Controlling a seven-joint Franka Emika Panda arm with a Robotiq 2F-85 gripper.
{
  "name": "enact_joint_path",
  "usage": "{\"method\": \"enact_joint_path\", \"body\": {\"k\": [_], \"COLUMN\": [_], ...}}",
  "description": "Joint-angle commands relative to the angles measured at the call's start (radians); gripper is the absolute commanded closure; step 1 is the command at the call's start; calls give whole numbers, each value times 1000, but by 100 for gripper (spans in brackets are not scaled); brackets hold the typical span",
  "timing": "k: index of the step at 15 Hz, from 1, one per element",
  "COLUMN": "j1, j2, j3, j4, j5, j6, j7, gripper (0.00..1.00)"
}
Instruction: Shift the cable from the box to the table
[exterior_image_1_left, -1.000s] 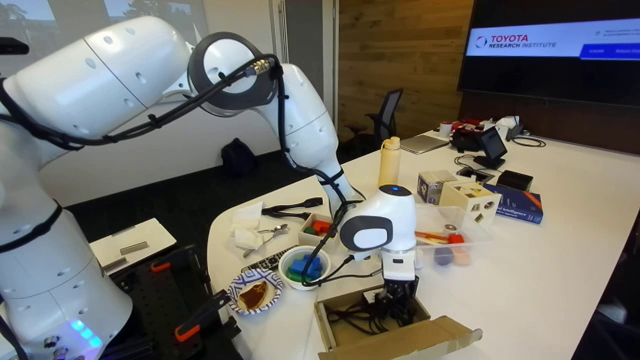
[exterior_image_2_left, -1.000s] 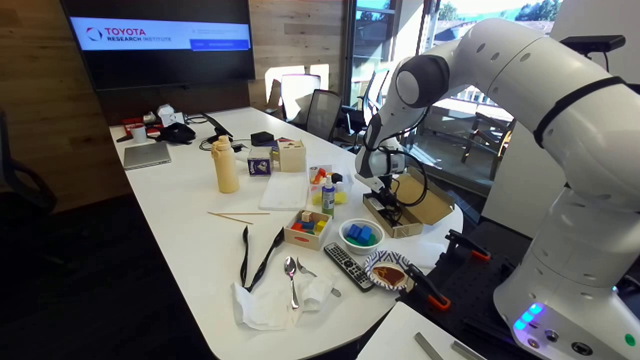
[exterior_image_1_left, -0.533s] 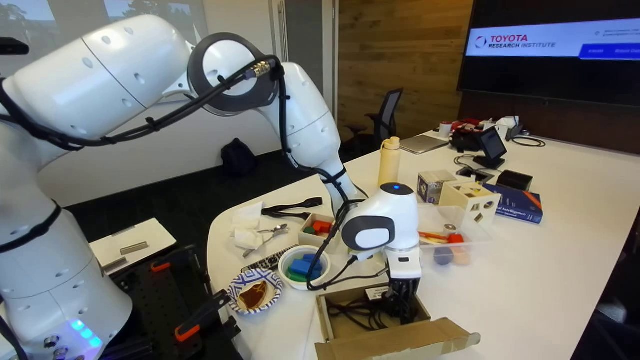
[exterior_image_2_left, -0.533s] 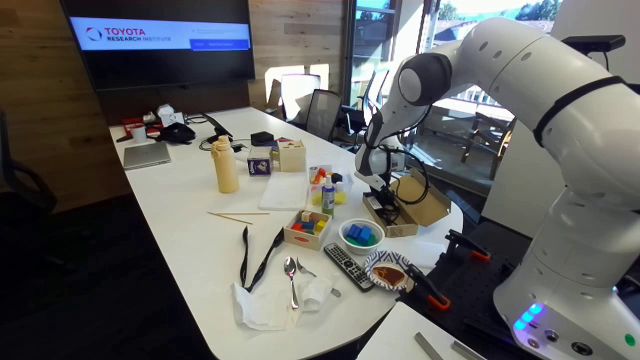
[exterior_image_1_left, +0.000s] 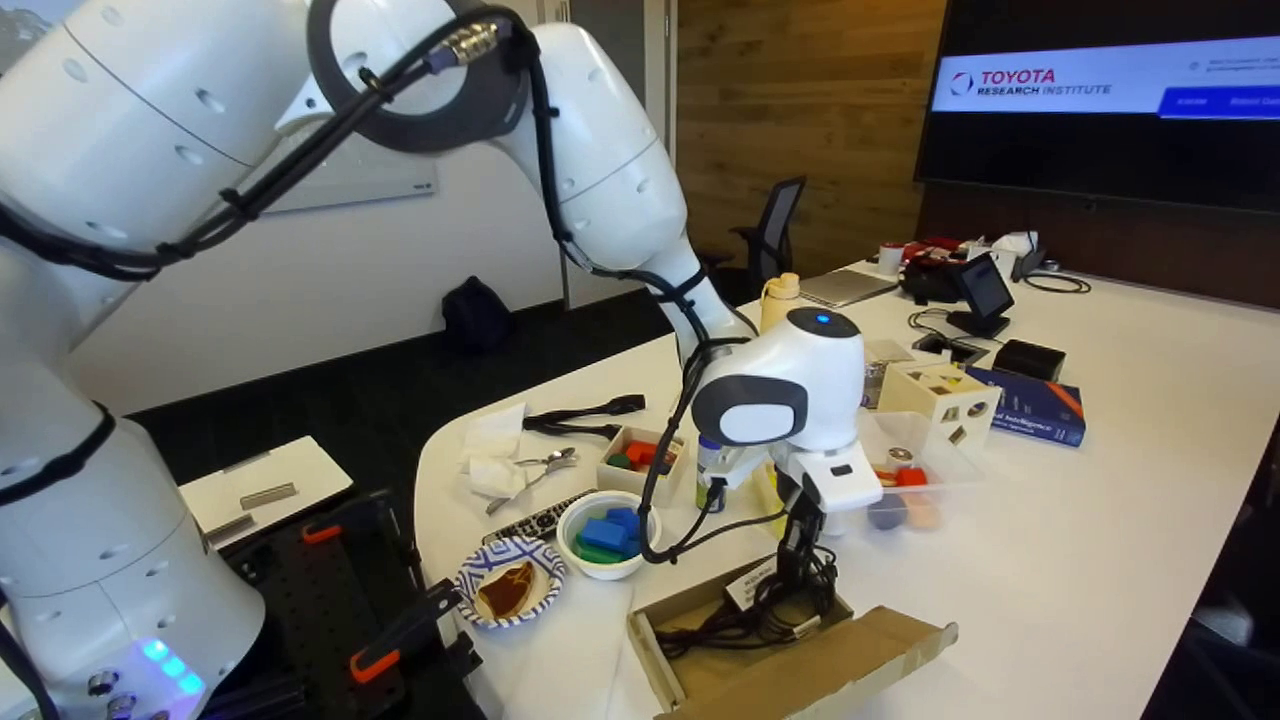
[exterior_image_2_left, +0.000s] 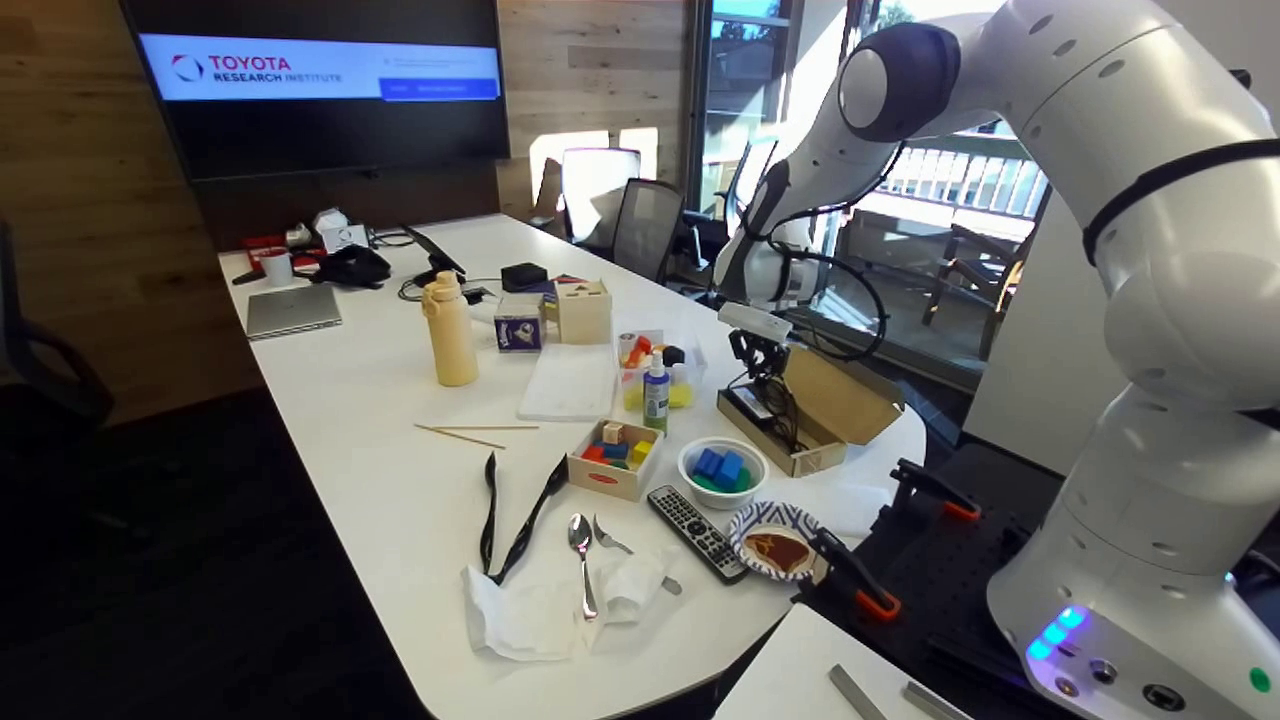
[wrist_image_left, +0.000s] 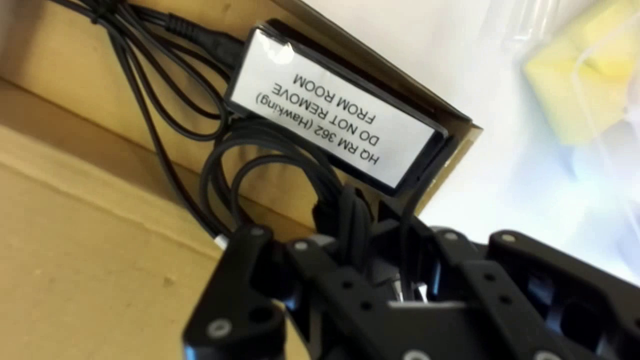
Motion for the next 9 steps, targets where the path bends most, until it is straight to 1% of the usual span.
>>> {"method": "enact_joint_path", "body": {"k": [1, 5, 7, 9], "j1": [-13, -12, 2, 21], "j2": [-180, -309, -391, -467], "j3": [9, 21, 23, 21], "j4": [-108, -140, -192, -234], "j5": [2, 7, 10, 9], "j6": [-112, -184, -181, -161], "j7": [-120, -224, -247, -241], "gripper": [100, 100, 100, 100]}}
